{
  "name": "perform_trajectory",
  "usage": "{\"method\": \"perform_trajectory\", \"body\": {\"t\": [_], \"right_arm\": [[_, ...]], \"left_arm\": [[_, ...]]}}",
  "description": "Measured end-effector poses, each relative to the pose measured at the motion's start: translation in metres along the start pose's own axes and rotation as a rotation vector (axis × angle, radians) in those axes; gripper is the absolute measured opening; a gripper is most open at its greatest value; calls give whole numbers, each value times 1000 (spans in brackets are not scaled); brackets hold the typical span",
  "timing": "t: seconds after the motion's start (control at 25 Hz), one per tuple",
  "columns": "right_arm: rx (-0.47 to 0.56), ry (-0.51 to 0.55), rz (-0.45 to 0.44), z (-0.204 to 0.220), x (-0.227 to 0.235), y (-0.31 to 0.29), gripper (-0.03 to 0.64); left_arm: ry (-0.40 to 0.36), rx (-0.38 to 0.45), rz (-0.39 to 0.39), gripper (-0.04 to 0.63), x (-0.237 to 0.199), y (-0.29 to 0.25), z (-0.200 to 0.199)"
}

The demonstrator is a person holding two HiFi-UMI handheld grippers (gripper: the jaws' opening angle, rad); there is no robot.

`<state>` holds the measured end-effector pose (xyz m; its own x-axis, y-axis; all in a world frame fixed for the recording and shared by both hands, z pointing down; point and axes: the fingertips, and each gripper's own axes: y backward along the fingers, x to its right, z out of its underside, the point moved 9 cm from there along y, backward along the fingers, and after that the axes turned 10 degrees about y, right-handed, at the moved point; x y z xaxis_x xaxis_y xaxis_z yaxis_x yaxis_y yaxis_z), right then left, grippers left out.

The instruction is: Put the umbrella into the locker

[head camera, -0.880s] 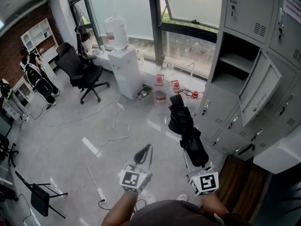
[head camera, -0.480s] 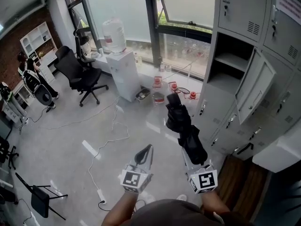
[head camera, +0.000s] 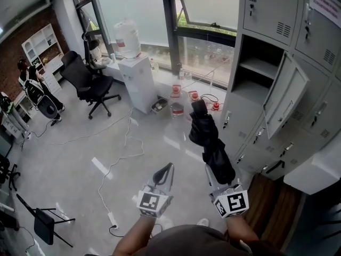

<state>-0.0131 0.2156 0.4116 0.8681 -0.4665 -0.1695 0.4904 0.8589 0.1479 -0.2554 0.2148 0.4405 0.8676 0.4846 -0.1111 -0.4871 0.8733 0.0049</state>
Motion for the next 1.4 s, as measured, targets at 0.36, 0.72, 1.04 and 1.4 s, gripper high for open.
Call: {"method": "perform_trajectory", "body": {"t": [0.36, 0.72, 1.04, 1.4], "right_arm": [[31, 10, -24, 0, 17, 15, 224], [46, 20, -67, 3, 46, 25, 224], [37, 35, -80, 11, 69, 31, 224], [13, 30, -54, 26, 85, 12, 224]], "left_arm": [[-13, 4, 6, 5, 29, -12, -2], [-8, 6, -26, 5, 63, -30, 3], [11, -6, -25, 5, 83, -47, 13], [8, -29, 16, 5, 71, -86, 22]]}}
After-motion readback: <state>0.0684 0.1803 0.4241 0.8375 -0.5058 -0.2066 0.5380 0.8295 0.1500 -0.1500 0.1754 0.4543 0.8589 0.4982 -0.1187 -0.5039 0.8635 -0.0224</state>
